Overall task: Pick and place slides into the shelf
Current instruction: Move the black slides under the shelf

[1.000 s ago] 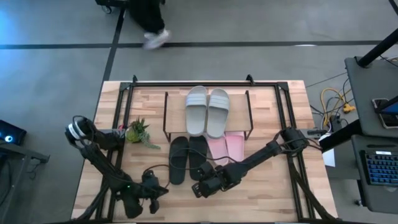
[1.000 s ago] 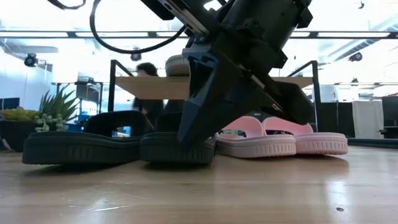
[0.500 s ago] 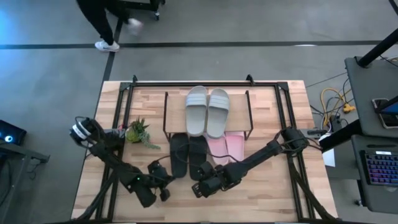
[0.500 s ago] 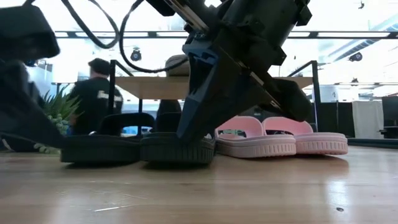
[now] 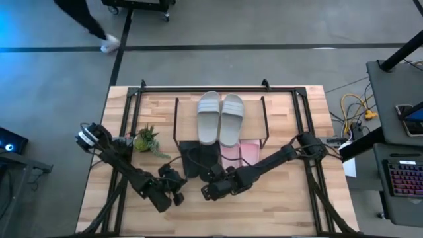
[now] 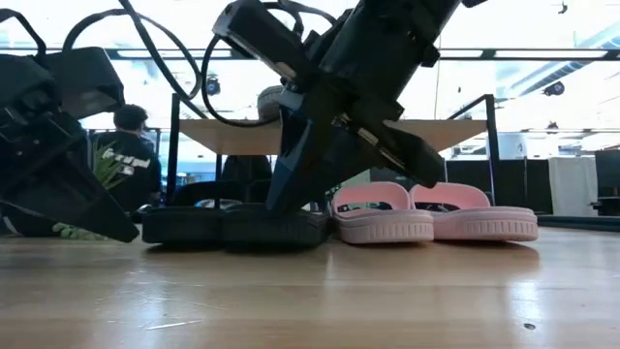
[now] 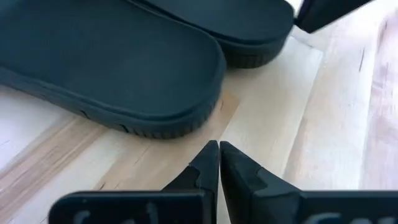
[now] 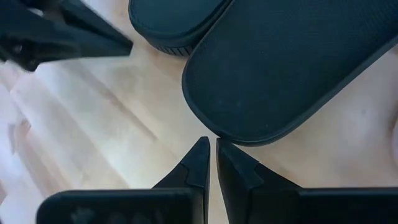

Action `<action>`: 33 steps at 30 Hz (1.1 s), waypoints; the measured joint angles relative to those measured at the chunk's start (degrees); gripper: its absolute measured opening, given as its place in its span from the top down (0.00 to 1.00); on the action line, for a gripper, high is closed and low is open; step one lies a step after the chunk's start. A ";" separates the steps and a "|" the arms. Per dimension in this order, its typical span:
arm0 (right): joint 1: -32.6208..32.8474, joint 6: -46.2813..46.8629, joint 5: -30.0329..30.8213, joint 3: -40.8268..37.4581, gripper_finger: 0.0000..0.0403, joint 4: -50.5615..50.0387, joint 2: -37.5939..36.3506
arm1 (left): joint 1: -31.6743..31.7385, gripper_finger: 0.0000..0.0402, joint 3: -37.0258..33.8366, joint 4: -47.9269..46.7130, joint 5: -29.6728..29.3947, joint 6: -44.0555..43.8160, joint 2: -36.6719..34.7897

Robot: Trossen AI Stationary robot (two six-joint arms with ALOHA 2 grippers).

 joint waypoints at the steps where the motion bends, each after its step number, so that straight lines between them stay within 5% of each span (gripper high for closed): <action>1: -0.20 -0.10 0.00 0.00 0.94 -0.11 0.00 | 0.00 1.00 -0.16 0.05 0.06 -0.01 -0.18; 16: -0.70 -0.61 2.55 -0.02 0.94 -3.53 -0.05 | -0.04 1.00 -1.44 -0.13 1.72 0.30 -2.94; 33: 5.44 -3.00 -2.10 4.64 0.94 -3.47 -0.70 | -2.36 1.00 4.58 0.48 1.31 0.50 -2.98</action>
